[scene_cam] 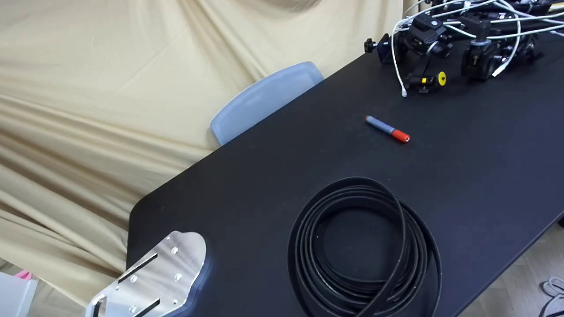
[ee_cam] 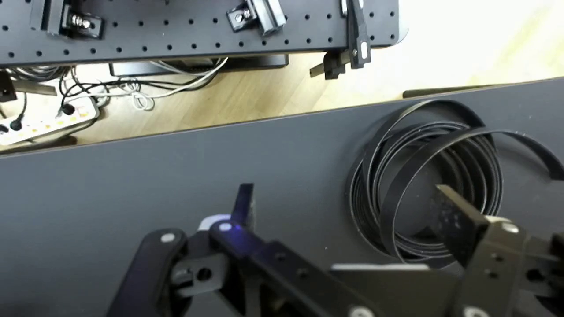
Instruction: Move the red marker to the left side of the table
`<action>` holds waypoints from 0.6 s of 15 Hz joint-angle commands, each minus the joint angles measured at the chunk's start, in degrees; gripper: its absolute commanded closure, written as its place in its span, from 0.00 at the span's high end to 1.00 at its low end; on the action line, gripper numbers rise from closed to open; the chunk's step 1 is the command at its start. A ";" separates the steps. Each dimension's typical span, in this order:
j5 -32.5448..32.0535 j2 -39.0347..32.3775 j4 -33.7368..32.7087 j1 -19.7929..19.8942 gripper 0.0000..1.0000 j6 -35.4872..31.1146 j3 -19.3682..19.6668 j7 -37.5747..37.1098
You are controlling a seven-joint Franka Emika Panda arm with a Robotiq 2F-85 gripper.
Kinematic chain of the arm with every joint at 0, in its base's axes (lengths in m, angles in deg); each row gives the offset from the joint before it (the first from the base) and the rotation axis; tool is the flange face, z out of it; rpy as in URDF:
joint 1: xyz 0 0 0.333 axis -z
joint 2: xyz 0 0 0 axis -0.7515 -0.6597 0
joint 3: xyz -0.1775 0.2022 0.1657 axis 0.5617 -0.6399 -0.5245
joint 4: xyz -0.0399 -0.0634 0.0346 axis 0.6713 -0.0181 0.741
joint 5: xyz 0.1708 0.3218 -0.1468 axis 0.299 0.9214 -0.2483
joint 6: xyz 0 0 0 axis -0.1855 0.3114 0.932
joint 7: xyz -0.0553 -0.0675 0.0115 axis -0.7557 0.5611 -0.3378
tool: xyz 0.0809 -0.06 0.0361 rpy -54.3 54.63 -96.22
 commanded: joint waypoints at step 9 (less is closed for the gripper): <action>-16.09 -25.09 -7.17 7.81 1.00 -27.25 0.92 3.00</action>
